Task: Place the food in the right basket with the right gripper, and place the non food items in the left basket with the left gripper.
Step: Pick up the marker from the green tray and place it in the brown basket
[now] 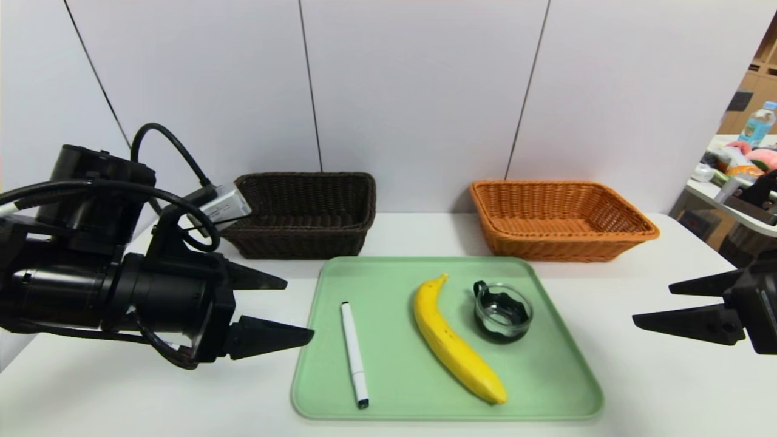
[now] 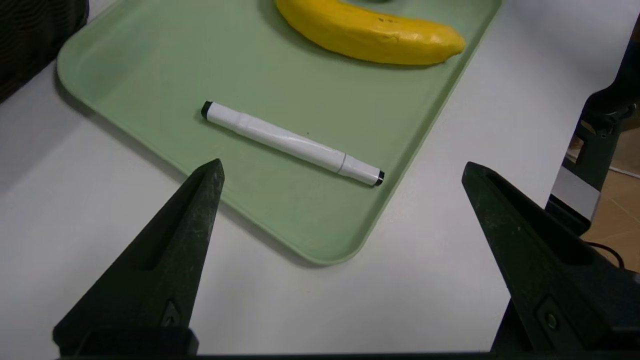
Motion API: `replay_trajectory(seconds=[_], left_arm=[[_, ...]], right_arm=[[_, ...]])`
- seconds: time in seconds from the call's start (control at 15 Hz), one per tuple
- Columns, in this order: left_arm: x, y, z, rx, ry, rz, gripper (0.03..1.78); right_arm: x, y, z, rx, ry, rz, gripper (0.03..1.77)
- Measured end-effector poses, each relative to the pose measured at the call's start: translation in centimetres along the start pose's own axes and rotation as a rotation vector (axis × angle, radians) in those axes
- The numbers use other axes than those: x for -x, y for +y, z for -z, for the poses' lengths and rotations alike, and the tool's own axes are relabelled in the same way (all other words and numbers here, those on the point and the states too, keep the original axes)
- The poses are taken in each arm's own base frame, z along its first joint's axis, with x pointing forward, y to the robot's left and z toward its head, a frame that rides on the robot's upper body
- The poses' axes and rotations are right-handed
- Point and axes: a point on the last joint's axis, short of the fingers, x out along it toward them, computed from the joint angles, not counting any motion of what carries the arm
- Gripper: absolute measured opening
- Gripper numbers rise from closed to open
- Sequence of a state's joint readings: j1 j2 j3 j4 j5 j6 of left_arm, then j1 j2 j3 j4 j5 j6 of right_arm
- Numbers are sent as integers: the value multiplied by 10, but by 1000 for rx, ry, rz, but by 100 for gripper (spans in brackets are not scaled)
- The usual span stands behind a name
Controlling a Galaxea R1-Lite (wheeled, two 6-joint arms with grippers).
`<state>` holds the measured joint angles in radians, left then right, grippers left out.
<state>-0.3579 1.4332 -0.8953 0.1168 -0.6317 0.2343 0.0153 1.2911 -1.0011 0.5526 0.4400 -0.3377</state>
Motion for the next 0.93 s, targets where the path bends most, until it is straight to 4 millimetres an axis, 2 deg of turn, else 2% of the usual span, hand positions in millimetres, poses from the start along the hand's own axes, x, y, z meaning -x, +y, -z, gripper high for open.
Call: replay_trajectory(seconds=[0.27,0.6,0.93], left_arm=[[-18,-17,-2,30,65,-106,169],[-48,-42,-10,161,141,-289,169],[-80,-60,-17,280,205,-462,169]], right_arm=[[-4,7,-3,83,29,23,170],[-16,10,-6,90,54,-13,170],[-19,8,-10,87,57,-16,170]])
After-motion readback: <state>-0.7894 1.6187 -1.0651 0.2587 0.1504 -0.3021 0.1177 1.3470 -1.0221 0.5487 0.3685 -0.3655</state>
